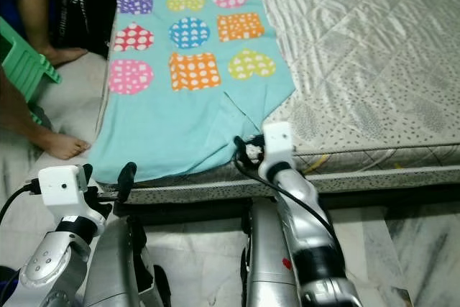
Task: Clean up the room
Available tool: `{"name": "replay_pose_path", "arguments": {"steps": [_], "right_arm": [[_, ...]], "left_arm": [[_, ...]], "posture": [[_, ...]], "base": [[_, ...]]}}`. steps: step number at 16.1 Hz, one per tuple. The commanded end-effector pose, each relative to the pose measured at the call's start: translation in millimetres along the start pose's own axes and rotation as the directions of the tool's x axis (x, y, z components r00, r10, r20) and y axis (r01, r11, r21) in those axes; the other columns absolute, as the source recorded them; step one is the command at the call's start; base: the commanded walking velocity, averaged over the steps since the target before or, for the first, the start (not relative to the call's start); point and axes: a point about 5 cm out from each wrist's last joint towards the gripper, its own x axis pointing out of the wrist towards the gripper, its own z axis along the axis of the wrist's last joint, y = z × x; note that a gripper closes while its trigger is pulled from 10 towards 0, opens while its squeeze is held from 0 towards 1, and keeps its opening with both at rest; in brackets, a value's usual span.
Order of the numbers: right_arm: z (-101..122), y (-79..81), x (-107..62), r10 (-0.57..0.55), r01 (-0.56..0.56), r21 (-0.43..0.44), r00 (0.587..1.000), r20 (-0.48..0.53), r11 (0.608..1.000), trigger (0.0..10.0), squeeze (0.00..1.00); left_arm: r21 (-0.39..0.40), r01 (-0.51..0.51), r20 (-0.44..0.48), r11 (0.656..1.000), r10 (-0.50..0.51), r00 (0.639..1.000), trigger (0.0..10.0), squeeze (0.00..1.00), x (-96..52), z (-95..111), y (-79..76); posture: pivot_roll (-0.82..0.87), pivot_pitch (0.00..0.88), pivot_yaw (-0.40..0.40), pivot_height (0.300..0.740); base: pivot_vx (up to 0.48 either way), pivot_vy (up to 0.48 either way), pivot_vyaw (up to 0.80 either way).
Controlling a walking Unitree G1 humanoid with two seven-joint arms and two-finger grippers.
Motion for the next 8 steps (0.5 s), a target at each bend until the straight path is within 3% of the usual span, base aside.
{"name": "replay_pose_path", "arguments": {"steps": [1, 8], "right_arm": [[-3.4, 6.6, 5.4, 0.01, -0.01, -0.002, 1.0, -0.01, 1.0, 10.0, 0.0], [20.0, 16.3, 42.3, -0.132, 0.133, -0.052, 0.991, 0.033, 0.99, 10.0, 0.0]], "left_arm": [[0.018, -0.007, -0.017, 1.0, 0.007, 1.0, 10.0, 0.0, -5.3, 0.0, -0.3], [0.051, 0.047, -0.018, 0.998, -0.047, 0.999, 10.0, 0.0, -18.1, 9.0, -13.0]], "posture": [[-0.01, 0.282, 0.023, 0.51], [0.03, 0.31, 0.023, 0.51]], "base": [[0.0, 0.0, 0.0], [0.0, 0.0, 0.0]]}}
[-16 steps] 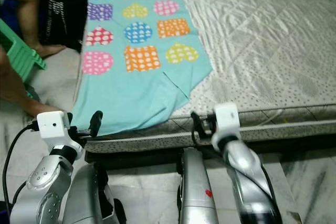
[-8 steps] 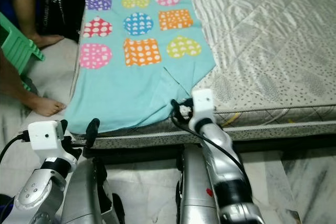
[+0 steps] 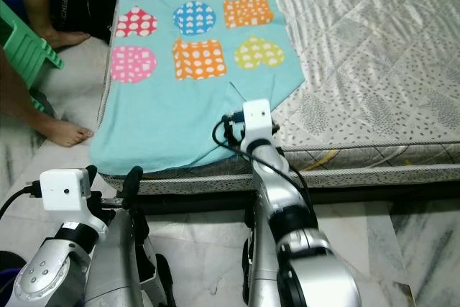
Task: Clean up the room
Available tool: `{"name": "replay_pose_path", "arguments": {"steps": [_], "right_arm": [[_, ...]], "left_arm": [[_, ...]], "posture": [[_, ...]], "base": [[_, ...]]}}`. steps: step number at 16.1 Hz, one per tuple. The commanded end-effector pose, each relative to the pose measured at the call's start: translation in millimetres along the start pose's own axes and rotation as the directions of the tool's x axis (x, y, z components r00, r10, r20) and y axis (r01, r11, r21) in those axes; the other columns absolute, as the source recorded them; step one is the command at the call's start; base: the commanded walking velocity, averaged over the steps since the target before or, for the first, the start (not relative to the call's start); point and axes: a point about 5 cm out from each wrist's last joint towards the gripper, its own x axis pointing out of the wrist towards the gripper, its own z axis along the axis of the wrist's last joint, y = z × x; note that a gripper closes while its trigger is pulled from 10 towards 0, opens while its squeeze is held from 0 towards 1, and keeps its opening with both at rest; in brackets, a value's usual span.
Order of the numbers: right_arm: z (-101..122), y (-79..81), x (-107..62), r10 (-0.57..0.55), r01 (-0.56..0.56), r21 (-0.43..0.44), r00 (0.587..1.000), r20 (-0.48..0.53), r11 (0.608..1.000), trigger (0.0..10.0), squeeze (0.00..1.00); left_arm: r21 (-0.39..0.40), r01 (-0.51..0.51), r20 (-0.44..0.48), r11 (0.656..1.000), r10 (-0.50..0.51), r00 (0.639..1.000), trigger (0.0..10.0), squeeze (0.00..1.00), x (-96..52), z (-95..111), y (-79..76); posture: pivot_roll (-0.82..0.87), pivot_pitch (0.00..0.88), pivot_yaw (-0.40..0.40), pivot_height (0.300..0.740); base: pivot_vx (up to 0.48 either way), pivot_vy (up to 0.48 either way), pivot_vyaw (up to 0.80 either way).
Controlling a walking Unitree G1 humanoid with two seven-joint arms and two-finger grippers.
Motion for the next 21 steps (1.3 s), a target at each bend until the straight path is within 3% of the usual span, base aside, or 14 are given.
{"name": "replay_pose_path", "arguments": {"steps": [1, 7, 8, 9, 10, 13, 18, 21], "right_arm": [[-2.5, -1.7, 1.5, -0.03, 0.03, -0.015, 0.999, -0.014, 0.999, 10.0, 0.0], [-23.1, -25.1, 3.8, -0.142, 0.104, -0.189, 0.97, -0.2, 0.976, 10.0, 0.0], [-22.9, -28.3, 4.0, -0.158, 0.121, -0.182, 0.966, -0.207, 0.976, 3.4, 0.0], [-22.3, -29.2, 4.2, -0.163, 0.126, -0.181, 0.965, -0.207, 0.975, 2.5, 0.0], [-20.8, -29.7, 5.0, -0.167, 0.134, -0.17, 0.964, -0.204, 0.976, 0.0, 0.0], [-16.9, -29.7, 6.5, -0.178, 0.15, -0.155, 0.967, -0.184, 0.976, 0.0, 0.0], [-25.0, -51.7, -0.8, -0.241, 0.231, -0.076, 0.954, -0.176, 0.97, 0.0, 0.0], [-35.4, -55.5, -5.6, -0.244, 0.237, -0.061, 0.946, -0.213, 0.97, 0.0, 0.0]], "left_arm": [[0.009, -0.002, -0.017, 1.0, 0.002, 1.0, 10.0, 0.0, -4.4, -0.5, -0.5], [0.011, -0.005, -0.022, 1.0, 0.005, 1.0, 10.0, 0.0, -4.9, 1.9, -1.9], [0.011, -0.005, -0.018, 1.0, 0.005, 1.0, 10.0, 0.0, -4.0, 2.9, -2.3], [0.011, -0.005, -0.017, 1.0, 0.005, 1.0, 10.0, 0.0, -3.6, 3.2, -2.5], [0.011, -0.006, -0.016, 1.0, 0.006, 1.0, 10.0, 0.0, -2.8, 3.6, -2.4], [0.012, -0.011, -0.012, 1.0, 0.011, 1.0, 10.0, 0.0, -0.1, 4.5, -1.4], [-0.001, -0.018, -0.002, 1.0, 0.018, 1.0, 10.0, 0.0, 5.9, 6.1, -0.5], [-0.01, -0.017, -0.001, 1.0, 0.017, 1.0, 10.0, 0.0, 10.1, 6.0, -0.9]], "posture": [[0.03, 0.317, 0.023, 0.51], [0.04, 0.318, 0.015, 0.51], [0.04, 0.318, 0.015, 0.51], [0.04, 0.316, 0.015, 0.51], [0.03, 0.316, 0.016, 0.51], [0.03, 0.312, 0.017, 0.51], [0.02, 0.3, 0.021, 0.51], [0.01, 0.292, 0.026, 0.51]], "base": [[0.0, 0.0, 0.0], [0.0, 0.0, 0.0], [0.0, 0.0, 0.0], [0.0, 0.0, 0.0], [0.0, 0.0, 0.0], [0.0, 0.0, 0.0], [0.0, 0.0, 0.0], [0.0, 0.0, 0.0]]}}
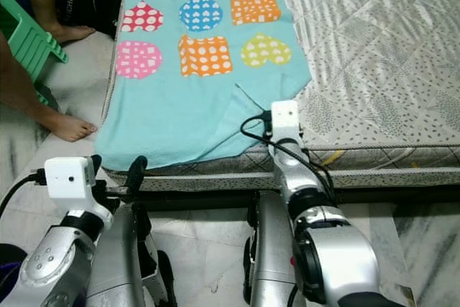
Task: Clean up the room
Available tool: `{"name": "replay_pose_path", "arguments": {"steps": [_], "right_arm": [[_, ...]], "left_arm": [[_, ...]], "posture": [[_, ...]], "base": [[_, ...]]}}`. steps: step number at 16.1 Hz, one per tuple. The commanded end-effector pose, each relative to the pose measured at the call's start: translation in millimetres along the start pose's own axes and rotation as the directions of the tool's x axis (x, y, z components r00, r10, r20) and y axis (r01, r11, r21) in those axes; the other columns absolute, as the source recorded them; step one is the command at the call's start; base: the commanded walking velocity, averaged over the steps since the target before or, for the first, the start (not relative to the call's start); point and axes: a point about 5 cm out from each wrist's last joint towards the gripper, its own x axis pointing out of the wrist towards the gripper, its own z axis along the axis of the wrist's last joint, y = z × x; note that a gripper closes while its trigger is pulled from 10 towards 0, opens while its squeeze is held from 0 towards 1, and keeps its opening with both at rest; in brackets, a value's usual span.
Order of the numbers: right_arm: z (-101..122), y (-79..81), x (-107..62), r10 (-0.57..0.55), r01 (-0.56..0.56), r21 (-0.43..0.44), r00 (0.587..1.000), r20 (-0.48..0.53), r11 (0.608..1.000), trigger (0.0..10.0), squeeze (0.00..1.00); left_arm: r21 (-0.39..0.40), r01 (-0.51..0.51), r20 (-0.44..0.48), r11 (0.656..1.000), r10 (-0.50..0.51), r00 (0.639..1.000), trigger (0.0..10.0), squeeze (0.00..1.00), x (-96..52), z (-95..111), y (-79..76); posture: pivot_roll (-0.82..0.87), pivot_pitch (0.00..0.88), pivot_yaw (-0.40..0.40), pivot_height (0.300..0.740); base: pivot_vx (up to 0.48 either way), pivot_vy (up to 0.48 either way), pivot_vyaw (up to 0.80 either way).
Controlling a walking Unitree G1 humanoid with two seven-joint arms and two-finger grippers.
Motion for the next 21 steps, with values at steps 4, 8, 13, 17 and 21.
{"name": "replay_pose_path", "arguments": {"steps": [4, 8, 13, 17, 21], "right_arm": [[-10.9, 2.5, -2.5, -0.005, 0.006, 0.026, 0.999, -0.034, 1.0, 0.0, 0.0], [-4.8, 12.7, -2.4, 0.021, -0.02, 0.032, 1.0, -0.012, 0.999, 0.0, 0.0], [11.0, 19.6, -2.5, 0.007, -0.013, 0.073, 0.996, 0.086, 0.997, 0.0, 0.0], [19.5, 29.4, -2.3, 0.01, -0.019, 0.086, 0.995, 0.101, 0.996, 0.0, 0.0], [18.9, 23.3, -1.9, 0.008, -0.017, 0.079, 0.994, 0.112, 0.997, 0.0, 0.0]], "left_arm": [[0.006, -0.014, -0.017, 1.0, 0.014, 1.0, 10.0, 0.0, 1.4, -2.9, 4.3], [0.006, -0.028, -0.009, 1.0, 0.028, 1.0, 10.0, 0.0, 4.4, -1.7, 6.5], [0.006, -0.026, -0.002, 1.0, 0.026, 1.0, 10.0, 0.0, 7.7, -1.5, 5.5], [0.011, -0.029, 0.003, 1.0, 0.029, 1.0, 10.0, 0.0, 9.6, -0.2, 7.0], [0.014, -0.036, 0.009, 0.999, 0.036, 0.999, 10.0, 0.0, 9.8, 0.1, 8.3]], "posture": [[0.02, 0.283, 0.026, 0.51], [0.02, 0.272, 0.022, 0.51], [0.01, 0.262, 0.026, 0.51], [0.02, 0.253, 0.023, 0.51], [0.02, 0.245, 0.015, 0.51]], "base": [[0.0, 0.0, 0.0], [0.0, 0.0, 0.0], [0.0, 0.0, 0.0], [0.0, 0.0, 0.0], [0.0, 0.0, 0.0]]}}
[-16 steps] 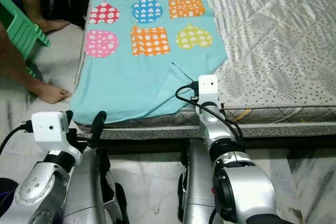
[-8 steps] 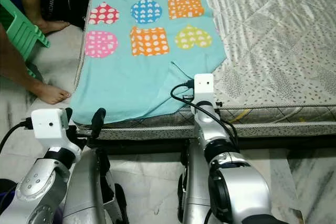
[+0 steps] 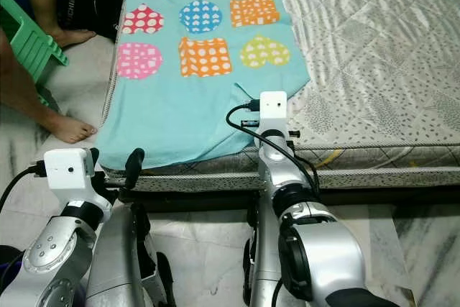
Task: Clean up the room
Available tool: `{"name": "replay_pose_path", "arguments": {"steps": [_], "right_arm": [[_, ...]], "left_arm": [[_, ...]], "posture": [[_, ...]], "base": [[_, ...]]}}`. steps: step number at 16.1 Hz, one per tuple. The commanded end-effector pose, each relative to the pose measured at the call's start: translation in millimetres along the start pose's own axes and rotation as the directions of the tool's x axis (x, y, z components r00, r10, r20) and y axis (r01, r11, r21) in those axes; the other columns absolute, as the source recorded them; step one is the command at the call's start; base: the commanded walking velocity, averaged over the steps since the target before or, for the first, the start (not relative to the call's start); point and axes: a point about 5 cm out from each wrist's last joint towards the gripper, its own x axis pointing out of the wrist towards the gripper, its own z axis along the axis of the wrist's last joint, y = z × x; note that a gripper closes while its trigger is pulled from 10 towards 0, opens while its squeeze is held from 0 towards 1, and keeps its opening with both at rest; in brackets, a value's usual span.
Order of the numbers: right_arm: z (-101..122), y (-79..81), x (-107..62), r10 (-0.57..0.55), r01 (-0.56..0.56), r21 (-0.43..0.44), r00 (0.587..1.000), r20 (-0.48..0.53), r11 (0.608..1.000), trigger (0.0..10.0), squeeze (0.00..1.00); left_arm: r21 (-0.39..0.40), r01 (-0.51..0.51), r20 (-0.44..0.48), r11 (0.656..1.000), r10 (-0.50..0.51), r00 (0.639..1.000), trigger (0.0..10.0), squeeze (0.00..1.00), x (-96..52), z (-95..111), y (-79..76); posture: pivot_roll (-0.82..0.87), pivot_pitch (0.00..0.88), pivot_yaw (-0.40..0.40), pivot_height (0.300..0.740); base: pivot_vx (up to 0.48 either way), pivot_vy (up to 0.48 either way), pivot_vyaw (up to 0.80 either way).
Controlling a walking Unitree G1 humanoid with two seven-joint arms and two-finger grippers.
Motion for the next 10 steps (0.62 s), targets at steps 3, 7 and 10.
{"name": "replay_pose_path", "arguments": {"steps": [3, 7, 10], "right_arm": [[-23.7, -21.7, -6.5, -0.022, 0.02, -0.038, 0.999, -0.049, 0.999, 0.0, 0.0], [-43.1, -35.5, -14.3, -0.039, 0.032, -0.073, 0.995, -0.09, 0.997, 2.5, 0.0], [-44.7, -37.5, -16.3, -0.033, 0.026, -0.081, 0.996, -0.085, 0.996, 10.0, 0.0]], "left_arm": [[0.004, -0.02, -0.014, 1.0, 0.02, 1.0, 10.0, 0.0, -0.5, -4.5, 2.8], [0.0, -0.012, -0.019, 1.0, 0.012, 1.0, 10.0, 0.0, 1.4, -6.2, 1.0], [0.003, -0.011, -0.02, 1.0, 0.011, 1.0, 10.0, 0.0, 2.2, -6.1, 2.4]], "posture": [[0.0, 0.246, 0.015, 0.51], [-0.01, 0.246, 0.022, 0.51], [-0.01, 0.241, 0.024, 0.51]], "base": [[0.0, 0.0, 0.0], [0.0, 0.0, 0.0], [0.0, 0.0, 0.0]]}}
